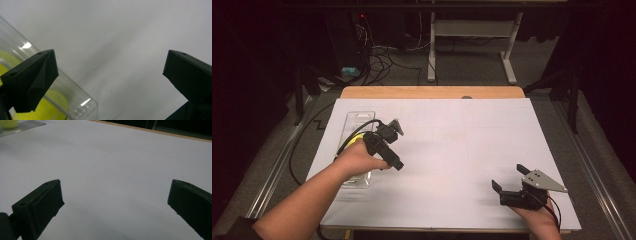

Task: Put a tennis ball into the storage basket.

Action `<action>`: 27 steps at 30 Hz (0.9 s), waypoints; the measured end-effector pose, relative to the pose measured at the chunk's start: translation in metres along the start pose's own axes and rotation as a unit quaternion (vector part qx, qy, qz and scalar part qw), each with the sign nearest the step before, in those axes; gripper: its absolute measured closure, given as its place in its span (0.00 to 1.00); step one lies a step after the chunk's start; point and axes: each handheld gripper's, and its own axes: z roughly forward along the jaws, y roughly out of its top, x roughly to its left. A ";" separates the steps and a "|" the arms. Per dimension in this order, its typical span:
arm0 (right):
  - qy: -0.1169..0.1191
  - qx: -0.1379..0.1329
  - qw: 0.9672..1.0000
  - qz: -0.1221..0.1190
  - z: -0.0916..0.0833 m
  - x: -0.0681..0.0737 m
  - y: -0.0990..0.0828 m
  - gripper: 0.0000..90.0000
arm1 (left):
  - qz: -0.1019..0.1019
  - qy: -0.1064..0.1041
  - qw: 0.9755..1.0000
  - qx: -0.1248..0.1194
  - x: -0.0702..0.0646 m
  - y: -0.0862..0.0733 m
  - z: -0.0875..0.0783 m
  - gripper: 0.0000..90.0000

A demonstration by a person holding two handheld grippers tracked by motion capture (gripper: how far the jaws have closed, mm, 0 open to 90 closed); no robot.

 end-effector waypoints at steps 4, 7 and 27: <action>0.000 -0.001 1.000 0.000 0.000 0.000 0.000 0.00 | 0.006 -0.005 1.000 -0.002 -0.006 0.004 0.005 0.01; 0.001 0.000 1.000 0.001 0.000 0.000 0.000 0.00 | 0.006 -0.008 1.000 -0.013 -0.009 0.004 0.013 0.01; 0.003 0.001 1.000 0.000 0.000 0.002 0.000 0.00 | -0.045 -0.037 0.975 -0.215 -0.017 -0.030 0.074 0.01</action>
